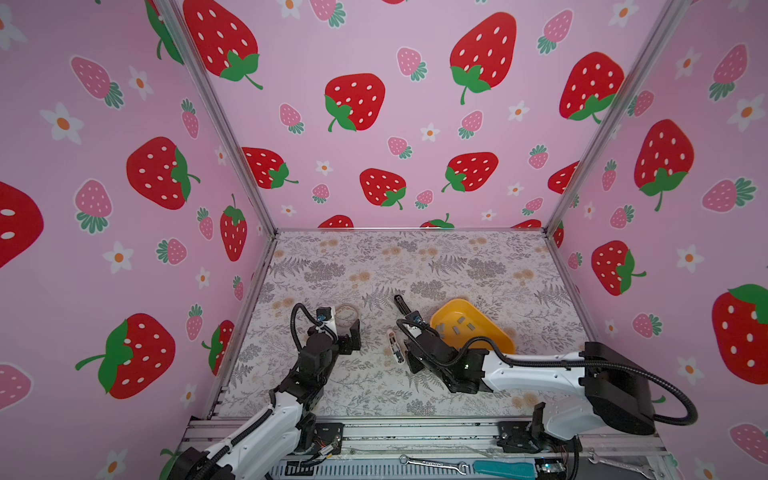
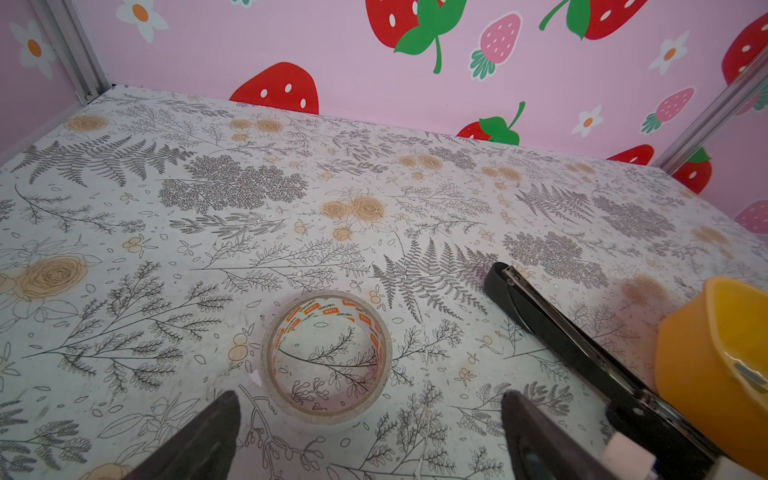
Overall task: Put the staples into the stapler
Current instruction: 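Move the right gripper down into the yellow tray toward the staples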
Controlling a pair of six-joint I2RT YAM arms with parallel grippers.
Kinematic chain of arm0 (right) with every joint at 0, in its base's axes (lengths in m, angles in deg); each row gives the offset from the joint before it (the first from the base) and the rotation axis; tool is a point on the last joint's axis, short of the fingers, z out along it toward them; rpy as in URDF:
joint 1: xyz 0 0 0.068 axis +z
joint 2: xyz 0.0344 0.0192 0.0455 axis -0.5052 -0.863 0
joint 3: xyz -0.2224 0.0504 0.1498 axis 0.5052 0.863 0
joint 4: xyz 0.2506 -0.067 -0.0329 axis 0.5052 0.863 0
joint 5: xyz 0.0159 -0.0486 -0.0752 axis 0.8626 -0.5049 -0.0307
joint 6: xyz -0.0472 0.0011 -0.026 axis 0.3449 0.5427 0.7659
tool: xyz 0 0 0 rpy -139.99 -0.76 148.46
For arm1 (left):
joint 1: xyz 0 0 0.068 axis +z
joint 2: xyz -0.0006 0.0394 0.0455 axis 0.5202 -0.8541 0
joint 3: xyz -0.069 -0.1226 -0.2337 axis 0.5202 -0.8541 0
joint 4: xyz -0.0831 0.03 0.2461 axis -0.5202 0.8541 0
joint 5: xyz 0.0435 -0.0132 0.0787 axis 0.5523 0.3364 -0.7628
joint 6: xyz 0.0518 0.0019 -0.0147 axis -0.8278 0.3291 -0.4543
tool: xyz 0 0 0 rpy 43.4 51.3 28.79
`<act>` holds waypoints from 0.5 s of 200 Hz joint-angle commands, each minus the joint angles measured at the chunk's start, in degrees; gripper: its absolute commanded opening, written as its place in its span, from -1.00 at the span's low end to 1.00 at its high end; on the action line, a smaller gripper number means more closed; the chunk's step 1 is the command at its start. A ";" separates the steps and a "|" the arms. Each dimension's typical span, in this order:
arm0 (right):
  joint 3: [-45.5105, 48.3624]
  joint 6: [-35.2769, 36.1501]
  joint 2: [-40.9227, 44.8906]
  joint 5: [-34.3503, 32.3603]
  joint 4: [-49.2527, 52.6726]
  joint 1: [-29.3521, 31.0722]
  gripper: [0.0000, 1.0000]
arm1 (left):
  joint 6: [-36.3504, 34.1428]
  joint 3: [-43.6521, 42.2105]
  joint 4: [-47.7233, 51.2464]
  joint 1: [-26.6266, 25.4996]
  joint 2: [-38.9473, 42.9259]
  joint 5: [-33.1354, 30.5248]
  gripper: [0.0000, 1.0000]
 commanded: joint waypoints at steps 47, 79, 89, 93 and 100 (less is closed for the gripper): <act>-0.91 -1.44 10.36 -3.72 15.56 -15.46 -0.60 | 0.01 -1.28 -0.45 0.24 4.55 1.69 0.98; -1.67 -0.89 8.21 -2.36 19.98 -23.75 -0.60 | 0.38 -1.38 -0.91 0.22 4.25 0.82 0.98; -1.21 -0.91 7.81 -1.58 19.86 -25.27 -0.59 | 0.43 -1.09 -1.05 0.23 3.62 0.74 0.98; -0.97 -0.65 7.75 -1.44 19.74 -25.75 -0.57 | 0.41 -0.92 -1.07 0.22 3.25 0.80 0.98; -0.58 -0.34 7.41 -1.41 19.61 -26.40 -0.54 | 0.31 -0.76 -1.15 0.22 2.72 0.96 0.98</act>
